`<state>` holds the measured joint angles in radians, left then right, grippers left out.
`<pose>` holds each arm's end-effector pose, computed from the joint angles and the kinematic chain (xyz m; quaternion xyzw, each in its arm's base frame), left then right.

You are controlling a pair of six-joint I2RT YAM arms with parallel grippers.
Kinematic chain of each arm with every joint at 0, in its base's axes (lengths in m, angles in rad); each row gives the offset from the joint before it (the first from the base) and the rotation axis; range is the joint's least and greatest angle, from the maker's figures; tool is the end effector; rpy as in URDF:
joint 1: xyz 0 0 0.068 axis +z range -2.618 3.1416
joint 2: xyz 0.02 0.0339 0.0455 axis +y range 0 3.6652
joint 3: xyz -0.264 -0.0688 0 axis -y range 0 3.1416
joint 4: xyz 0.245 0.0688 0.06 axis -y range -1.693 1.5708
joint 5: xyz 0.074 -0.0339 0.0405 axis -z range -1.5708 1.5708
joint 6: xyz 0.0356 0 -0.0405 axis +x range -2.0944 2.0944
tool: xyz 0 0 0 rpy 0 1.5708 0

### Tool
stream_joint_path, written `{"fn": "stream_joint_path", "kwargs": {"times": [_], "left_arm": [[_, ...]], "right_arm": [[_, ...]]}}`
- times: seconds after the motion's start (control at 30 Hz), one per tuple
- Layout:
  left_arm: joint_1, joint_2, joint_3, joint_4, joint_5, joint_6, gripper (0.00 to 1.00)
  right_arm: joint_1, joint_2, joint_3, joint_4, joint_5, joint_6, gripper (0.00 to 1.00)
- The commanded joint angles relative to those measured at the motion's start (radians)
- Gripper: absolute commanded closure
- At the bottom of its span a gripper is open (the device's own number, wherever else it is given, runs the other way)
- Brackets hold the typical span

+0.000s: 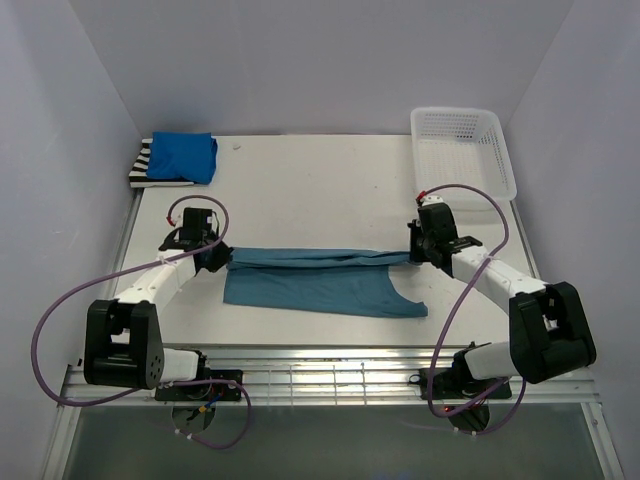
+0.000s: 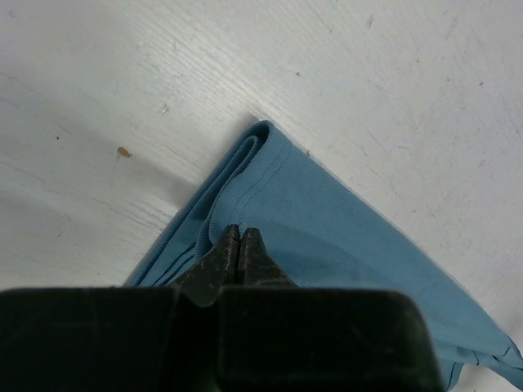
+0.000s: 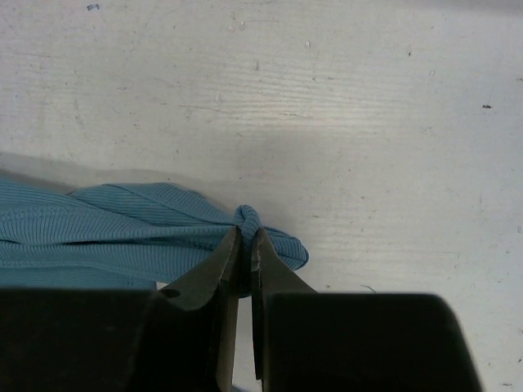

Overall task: Fold and stack the tank tops
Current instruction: Fold the tank top

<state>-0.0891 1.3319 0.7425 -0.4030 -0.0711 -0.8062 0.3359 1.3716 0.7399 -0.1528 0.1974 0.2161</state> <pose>0.2536 -0.0201 0.1920 -0.3456 0.8934 -0.0927 0.2717 0.2648 0.0850 0.1991 -0.0173 0.9198 0.0163 0.3916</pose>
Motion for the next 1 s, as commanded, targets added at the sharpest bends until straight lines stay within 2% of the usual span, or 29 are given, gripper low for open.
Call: {"fn": "stream_joint_path", "kwargs": {"times": [0.0,0.17,0.2,0.3,0.37,0.4,0.43,0.47,0.53,0.6,0.67,0.7,0.77,0.97], "left_arm": [[-0.001,-0.03,-0.015,-0.014,-0.03,-0.017,1.0],[-0.001,0.004,-0.006,-0.048,-0.044,-0.039,1.0],[-0.001,0.007,-0.008,-0.054,-0.044,-0.04,0.96],[-0.001,0.016,-0.005,-0.069,-0.032,-0.047,0.7],[0.0,0.006,0.001,-0.088,-0.032,-0.051,0.47],[-0.001,-0.013,0.003,-0.102,-0.038,-0.054,0.41],[0.0,-0.023,0.006,-0.132,-0.051,-0.057,0.14],[-0.001,-0.036,0.011,-0.154,-0.059,-0.059,0.08],[0.0,-0.072,0.02,-0.215,-0.076,-0.073,0.02],[-0.001,-0.089,0.049,-0.244,-0.082,-0.082,0.02],[-0.001,-0.099,0.095,-0.258,-0.078,-0.079,0.02],[-0.001,-0.096,0.113,-0.255,-0.072,-0.079,0.02],[0.0,-0.065,0.167,-0.238,-0.044,-0.074,0.02],[-0.053,0.08,0.239,-0.111,0.123,-0.048,0.02]], "right_arm": [[-0.009,-0.031,-0.03,0.016,-0.01,0.016,0.92],[-0.008,-0.025,-0.071,0.025,-0.024,0.022,0.92],[-0.008,-0.022,-0.076,0.027,-0.027,0.022,0.92],[-0.009,-0.031,-0.088,0.021,-0.027,0.031,0.88],[-0.009,-0.046,-0.093,0.004,-0.023,0.035,0.85],[-0.009,-0.069,-0.099,-0.004,-0.01,0.042,0.82],[-0.009,-0.081,-0.1,-0.017,-0.004,0.045,0.76],[-0.008,-0.095,-0.102,-0.045,-0.001,0.046,0.6],[-0.009,-0.147,-0.103,-0.076,-0.003,0.048,0.34],[-0.008,-0.196,-0.09,-0.112,-0.054,0.042,0.13],[-0.005,-0.226,-0.077,-0.117,-0.122,0.026,0.0],[-0.002,-0.244,-0.071,-0.111,-0.185,0.025,0.1],[0.032,-0.243,-0.033,-0.093,-0.284,0.017,0.1],[0.169,-0.092,0.081,-0.019,-0.299,0.07,0.1]]}}
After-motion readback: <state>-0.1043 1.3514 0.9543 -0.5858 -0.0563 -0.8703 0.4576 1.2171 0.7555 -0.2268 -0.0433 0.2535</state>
